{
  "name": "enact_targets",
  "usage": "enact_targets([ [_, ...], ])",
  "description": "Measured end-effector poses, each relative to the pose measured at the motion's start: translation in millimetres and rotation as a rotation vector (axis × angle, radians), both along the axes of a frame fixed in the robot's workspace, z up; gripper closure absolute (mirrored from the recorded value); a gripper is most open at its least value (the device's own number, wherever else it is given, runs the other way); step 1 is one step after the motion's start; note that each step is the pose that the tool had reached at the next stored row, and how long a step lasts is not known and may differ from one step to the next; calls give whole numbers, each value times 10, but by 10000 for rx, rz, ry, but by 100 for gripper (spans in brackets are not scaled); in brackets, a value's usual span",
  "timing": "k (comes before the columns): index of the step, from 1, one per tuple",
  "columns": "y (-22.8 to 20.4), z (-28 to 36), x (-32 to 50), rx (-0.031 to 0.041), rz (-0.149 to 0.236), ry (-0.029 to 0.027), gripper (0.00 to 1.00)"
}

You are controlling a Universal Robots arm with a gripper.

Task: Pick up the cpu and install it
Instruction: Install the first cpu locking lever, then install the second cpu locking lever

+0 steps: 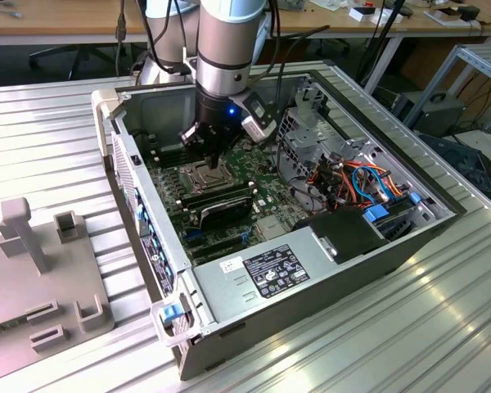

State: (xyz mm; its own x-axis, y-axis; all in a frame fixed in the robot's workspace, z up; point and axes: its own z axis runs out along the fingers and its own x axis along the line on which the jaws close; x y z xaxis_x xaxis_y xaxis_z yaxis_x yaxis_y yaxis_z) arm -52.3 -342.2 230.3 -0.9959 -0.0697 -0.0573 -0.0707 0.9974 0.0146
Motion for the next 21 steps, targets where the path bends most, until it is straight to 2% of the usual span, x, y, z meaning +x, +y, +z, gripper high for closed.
enact_targets([
  [15,-1,18,0,0,0,0,89],
  [20,-59,24,0,-1,1,1,89],
  [21,-82,24,0,-2,1,1,89],
])
